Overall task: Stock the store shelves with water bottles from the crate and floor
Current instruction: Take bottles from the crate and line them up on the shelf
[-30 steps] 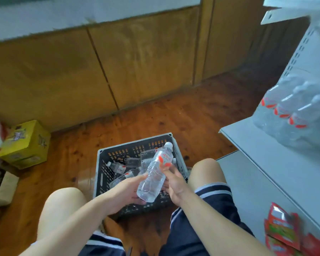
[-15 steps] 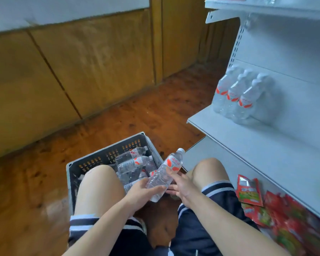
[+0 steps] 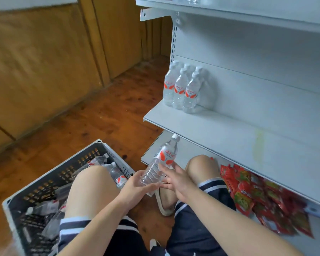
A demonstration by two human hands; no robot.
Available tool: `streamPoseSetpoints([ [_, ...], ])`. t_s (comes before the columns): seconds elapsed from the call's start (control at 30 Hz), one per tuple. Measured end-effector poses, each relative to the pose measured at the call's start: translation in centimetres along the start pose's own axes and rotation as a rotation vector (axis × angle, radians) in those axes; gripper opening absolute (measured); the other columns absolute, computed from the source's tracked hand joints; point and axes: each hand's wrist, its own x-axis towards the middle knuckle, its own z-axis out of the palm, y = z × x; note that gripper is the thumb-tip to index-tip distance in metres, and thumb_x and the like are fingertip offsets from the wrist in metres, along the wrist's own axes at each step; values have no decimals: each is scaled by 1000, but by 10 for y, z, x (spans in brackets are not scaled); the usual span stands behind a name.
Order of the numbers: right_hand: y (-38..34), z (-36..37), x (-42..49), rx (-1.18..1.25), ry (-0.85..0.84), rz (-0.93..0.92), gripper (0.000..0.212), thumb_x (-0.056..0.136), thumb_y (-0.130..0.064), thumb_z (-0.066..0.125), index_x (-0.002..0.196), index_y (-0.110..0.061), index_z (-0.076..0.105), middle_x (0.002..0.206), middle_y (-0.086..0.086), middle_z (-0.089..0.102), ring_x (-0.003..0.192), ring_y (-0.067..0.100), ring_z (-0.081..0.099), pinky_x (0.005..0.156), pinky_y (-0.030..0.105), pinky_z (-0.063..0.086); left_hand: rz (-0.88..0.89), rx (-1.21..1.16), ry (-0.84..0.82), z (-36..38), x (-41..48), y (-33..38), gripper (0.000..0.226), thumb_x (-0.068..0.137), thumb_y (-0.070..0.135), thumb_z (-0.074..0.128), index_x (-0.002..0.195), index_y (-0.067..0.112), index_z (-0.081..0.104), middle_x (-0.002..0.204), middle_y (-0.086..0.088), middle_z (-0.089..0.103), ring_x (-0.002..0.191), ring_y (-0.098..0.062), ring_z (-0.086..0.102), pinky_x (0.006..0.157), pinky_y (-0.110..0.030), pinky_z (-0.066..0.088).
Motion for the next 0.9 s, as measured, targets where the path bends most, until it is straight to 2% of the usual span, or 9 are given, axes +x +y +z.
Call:
streamPoseSetpoints([
  [0.2,-37,-31,6,-131,35,-87,48,88,-25,78,130,-29,56,124,0,71,107,15,72,86,45,62,102,114,-14,14,31,19,47,82,39,82,114,48,49,91,26,74,81,5,70,66,-8,50],
  [0.27,-51,-41,15,-193,73,-125,42,86,-23,81,122,-31,60,120,-2,72,107,13,72,86,43,62,134,138,-21,17,51,25,53,78,43,85,119,51,52,102,23,75,89,1,72,81,-20,56],
  [0.33,-66,-52,25,-251,126,-165,41,84,-26,83,119,-30,62,119,-3,72,109,14,70,85,42,63,151,168,-35,20,71,37,56,74,50,86,117,56,52,105,30,72,95,2,71,88,-28,57],
  [0.43,-87,-72,45,-296,207,-231,42,81,-27,84,118,-23,65,116,-2,74,109,15,70,82,42,63,180,238,-72,25,104,64,59,73,56,84,122,54,51,104,33,69,97,6,68,86,-23,56],
  [0.53,-108,-97,66,-329,321,-296,40,76,-27,87,109,-25,66,108,-1,76,102,16,73,81,43,63,257,364,-127,30,136,100,57,85,46,77,133,48,47,108,36,57,99,1,65,77,-15,53],
  [0.63,-128,-124,88,-453,461,-365,50,69,-38,89,110,-29,64,100,-8,77,91,8,73,84,33,60,320,511,-145,34,173,121,53,94,37,68,143,36,49,120,22,57,100,-3,60,78,-8,46],
  [0.7,-140,-141,102,-536,556,-400,56,71,-31,91,117,-27,60,99,-12,75,88,2,70,78,12,51,367,591,-131,37,201,126,49,97,35,65,144,32,50,132,15,60,108,-3,58,86,-8,43],
  [0.77,-148,-158,120,-572,617,-433,65,70,-22,92,125,-24,57,106,-9,73,96,4,68,78,6,47,420,682,-114,40,231,123,53,99,35,62,149,30,46,148,10,52,128,-10,54,103,-19,42],
  [0.9,-160,-185,156,-633,637,-491,66,73,-16,90,127,-19,53,112,-5,69,104,8,65,91,27,57,457,925,-112,43,282,103,74,100,35,57,162,26,18,169,8,12,155,-15,14,124,-30,13],
])
